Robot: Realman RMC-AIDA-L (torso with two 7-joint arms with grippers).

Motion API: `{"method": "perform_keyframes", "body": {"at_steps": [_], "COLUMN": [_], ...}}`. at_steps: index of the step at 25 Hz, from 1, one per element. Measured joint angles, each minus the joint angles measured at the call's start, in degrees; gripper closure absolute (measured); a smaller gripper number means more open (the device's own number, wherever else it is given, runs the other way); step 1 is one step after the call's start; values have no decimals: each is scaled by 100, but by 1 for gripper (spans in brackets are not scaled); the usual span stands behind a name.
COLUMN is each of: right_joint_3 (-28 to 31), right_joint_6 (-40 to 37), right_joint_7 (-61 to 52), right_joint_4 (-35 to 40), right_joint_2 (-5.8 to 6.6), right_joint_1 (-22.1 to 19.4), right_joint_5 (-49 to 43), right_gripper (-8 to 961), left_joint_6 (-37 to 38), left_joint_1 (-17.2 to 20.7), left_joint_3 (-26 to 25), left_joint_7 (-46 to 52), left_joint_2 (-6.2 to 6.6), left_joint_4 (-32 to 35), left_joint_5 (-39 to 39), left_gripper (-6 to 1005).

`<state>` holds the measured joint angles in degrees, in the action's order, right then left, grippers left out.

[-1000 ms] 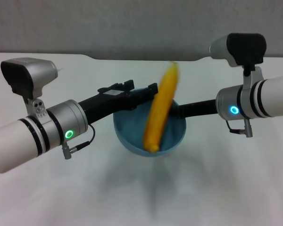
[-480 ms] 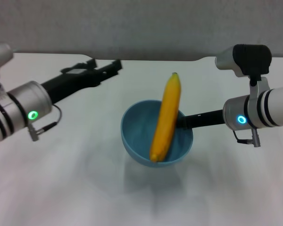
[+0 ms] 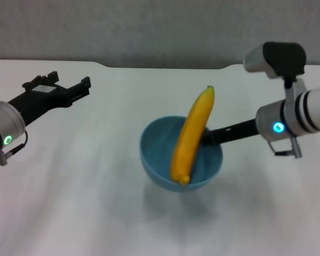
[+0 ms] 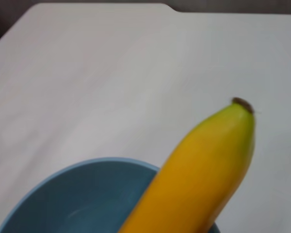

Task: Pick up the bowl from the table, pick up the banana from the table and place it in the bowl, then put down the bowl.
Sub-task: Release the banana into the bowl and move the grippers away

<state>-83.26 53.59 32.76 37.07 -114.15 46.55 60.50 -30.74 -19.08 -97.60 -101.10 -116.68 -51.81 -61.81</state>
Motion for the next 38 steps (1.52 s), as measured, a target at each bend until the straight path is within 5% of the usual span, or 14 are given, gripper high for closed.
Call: {"method": "perform_keyframes", "body": {"at_steps": [10, 16, 38], "right_joint_3": [675, 598, 464], "right_joint_6": [199, 199, -210], "right_joint_7": [183, 260, 377], "right_joint_4": [-943, -1016, -1056], "right_joint_2": [-34, -166, -175], "right_joint_1": [950, 864, 156], "right_joint_5": [-1044, -994, -694], "right_gripper": [908, 908, 906], "left_joint_6": [52, 145, 158], "left_joint_1": [-5, 25, 90], "left_joint_3": [-125, -207, -191], "left_joint_7": [-168, -235, -396], "left_joint_2": [-5, -10, -10], "left_joint_4": [90, 113, 341], "left_joint_5": [79, 81, 567], "left_gripper": [89, 90, 91]}}
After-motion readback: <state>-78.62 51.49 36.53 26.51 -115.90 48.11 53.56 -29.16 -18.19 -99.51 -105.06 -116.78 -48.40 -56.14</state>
